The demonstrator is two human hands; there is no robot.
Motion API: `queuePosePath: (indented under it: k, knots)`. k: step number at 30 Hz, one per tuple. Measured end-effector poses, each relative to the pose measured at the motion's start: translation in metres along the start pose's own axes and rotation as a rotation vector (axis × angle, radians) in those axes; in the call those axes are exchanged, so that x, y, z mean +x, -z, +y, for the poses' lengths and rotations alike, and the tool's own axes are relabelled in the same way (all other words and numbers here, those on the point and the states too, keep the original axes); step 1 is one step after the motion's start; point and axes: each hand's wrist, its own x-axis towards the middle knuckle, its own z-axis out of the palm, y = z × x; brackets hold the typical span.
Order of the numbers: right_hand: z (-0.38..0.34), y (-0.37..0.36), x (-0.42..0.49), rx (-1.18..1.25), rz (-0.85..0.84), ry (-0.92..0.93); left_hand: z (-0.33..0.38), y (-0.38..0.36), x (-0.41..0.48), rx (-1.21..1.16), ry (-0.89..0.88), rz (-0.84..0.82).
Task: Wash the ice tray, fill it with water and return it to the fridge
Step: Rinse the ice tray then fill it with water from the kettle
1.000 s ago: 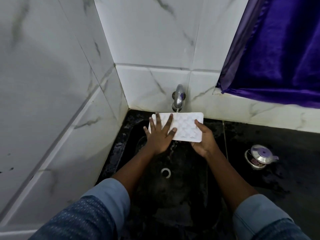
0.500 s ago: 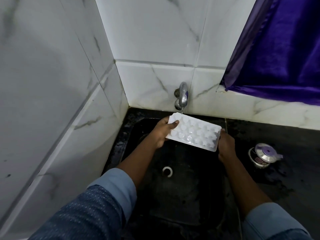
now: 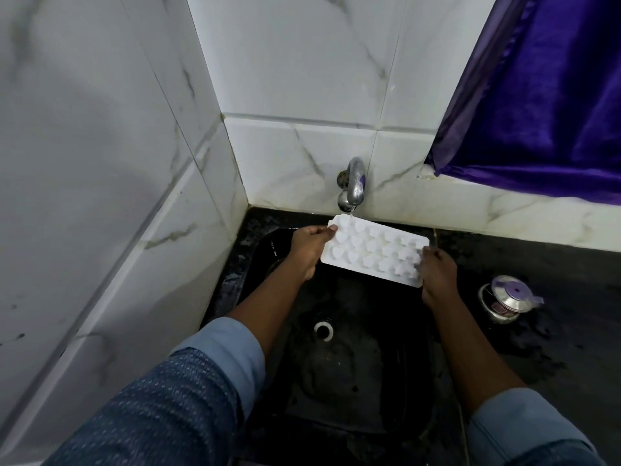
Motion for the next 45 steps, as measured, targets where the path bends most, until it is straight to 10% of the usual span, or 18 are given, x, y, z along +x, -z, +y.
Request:
queuePosePath:
  k: [29,45]
  knots:
    - [0.014,-0.095,-0.042,-0.532,-0.377,0.542,-0.024,0.134,-0.004,-0.221,0.016,0.346]
    - [0.019,-0.077,-0.014,-0.460,-0.398,0.461,-0.023,0.118,0.004,-0.249,0.011,0.329]
